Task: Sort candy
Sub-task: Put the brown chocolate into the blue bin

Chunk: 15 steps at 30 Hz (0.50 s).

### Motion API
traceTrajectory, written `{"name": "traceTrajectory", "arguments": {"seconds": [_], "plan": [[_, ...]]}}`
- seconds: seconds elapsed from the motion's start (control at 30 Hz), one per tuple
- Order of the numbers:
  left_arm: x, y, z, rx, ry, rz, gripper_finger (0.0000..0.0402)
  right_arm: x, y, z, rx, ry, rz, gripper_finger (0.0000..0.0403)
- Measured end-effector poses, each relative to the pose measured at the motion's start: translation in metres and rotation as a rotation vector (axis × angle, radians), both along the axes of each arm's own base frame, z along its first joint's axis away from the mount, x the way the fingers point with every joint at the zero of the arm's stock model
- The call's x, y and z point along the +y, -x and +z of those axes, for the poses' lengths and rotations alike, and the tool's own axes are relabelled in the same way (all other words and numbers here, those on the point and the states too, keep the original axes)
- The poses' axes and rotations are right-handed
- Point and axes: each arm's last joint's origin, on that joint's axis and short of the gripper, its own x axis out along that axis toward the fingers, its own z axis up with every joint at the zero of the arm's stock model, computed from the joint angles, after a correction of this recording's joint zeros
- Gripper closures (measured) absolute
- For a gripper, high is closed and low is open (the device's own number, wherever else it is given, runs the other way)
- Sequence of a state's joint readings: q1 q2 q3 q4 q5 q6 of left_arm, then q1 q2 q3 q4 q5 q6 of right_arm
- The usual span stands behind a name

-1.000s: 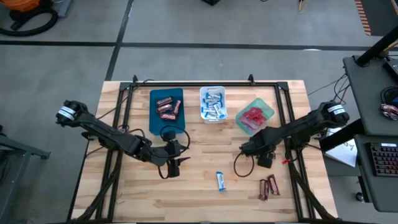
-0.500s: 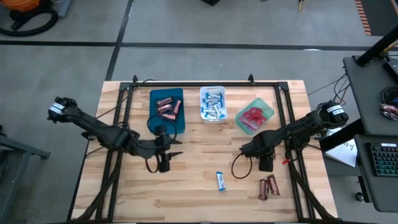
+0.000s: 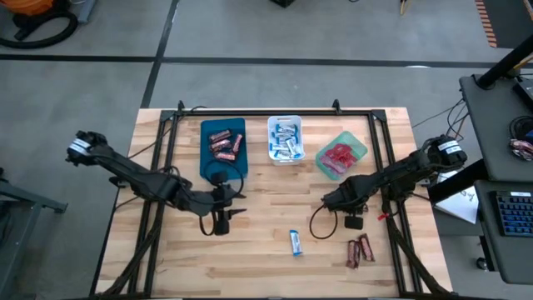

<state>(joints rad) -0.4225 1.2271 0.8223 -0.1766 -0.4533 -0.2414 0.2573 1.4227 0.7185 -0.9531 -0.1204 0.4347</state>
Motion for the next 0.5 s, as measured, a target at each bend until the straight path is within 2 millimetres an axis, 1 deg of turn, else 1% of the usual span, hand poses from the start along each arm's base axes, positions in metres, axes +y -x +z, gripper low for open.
{"name": "traceTrajectory", "arguments": {"seconds": [0.07, 0.23, 0.3, 0.5], "plan": [[-0.001, -0.002, -0.003, 0.004, -0.001, 0.000, 0.0232, 0.000, -0.001, 0.001, -0.003, -0.001, 0.000, 0.0385], [-0.006, -0.010, -0.009, 0.004, -0.003, -0.032, 0.0232, 0.003, -0.010, 0.008, -0.075, -0.031, -0.001, 0.0390], [-0.009, -0.015, -0.012, -0.003, 0.005, -0.069, 0.0232, 0.005, -0.016, 0.012, -0.146, -0.055, 0.000, 0.0390], [-0.019, -0.032, -0.022, -0.054, -0.011, -0.146, 0.0232, 0.013, -0.045, 0.025, -0.499, -0.159, 0.060, 0.0391]]}}
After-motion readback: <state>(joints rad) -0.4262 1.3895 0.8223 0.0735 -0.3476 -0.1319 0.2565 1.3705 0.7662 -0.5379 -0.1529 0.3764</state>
